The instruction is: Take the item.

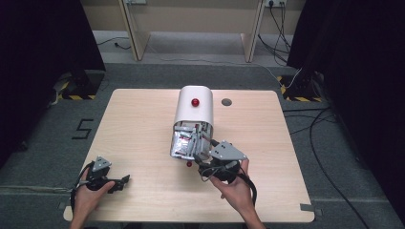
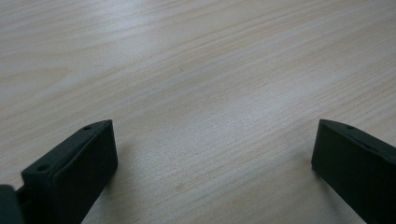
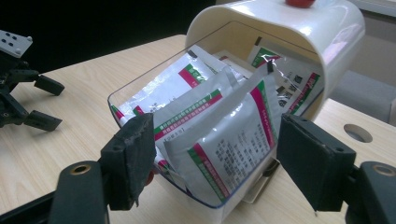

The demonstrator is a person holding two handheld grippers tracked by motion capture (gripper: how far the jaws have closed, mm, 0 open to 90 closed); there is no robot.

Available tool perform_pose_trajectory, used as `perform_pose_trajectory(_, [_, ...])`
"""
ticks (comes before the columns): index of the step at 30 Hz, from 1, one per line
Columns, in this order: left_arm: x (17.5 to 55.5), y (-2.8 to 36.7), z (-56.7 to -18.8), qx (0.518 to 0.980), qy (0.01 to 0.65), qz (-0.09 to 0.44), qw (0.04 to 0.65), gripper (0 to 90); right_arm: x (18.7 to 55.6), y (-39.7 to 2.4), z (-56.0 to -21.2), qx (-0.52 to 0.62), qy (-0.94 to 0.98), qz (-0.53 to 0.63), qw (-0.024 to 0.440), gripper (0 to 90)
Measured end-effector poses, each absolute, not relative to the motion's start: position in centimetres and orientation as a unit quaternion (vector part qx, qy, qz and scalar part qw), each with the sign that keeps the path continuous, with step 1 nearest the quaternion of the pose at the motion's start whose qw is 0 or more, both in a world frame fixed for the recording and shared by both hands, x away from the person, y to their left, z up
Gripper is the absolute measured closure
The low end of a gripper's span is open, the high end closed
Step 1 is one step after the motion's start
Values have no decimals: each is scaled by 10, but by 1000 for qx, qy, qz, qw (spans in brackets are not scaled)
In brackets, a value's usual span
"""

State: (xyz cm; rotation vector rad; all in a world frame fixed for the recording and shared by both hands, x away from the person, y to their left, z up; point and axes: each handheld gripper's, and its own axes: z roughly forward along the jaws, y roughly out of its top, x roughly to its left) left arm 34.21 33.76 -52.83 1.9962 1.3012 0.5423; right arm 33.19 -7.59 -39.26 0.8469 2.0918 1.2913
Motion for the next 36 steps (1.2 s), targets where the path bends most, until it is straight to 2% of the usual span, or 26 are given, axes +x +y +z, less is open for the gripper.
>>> perform_pose_trajectory(13, [342, 338, -528, 768, 500, 209, 342, 0, 340, -83, -397, 325, 772, 466, 284, 392])
perform_pose_trajectory(30, [342, 337, -528, 768, 500, 209, 342, 0, 341, -74, -403, 322, 765, 465, 307, 633])
perform_pose_trajectory(36, [342, 337, -528, 768, 500, 209, 342, 0, 338, -72, -404, 307, 763, 467, 324, 766])
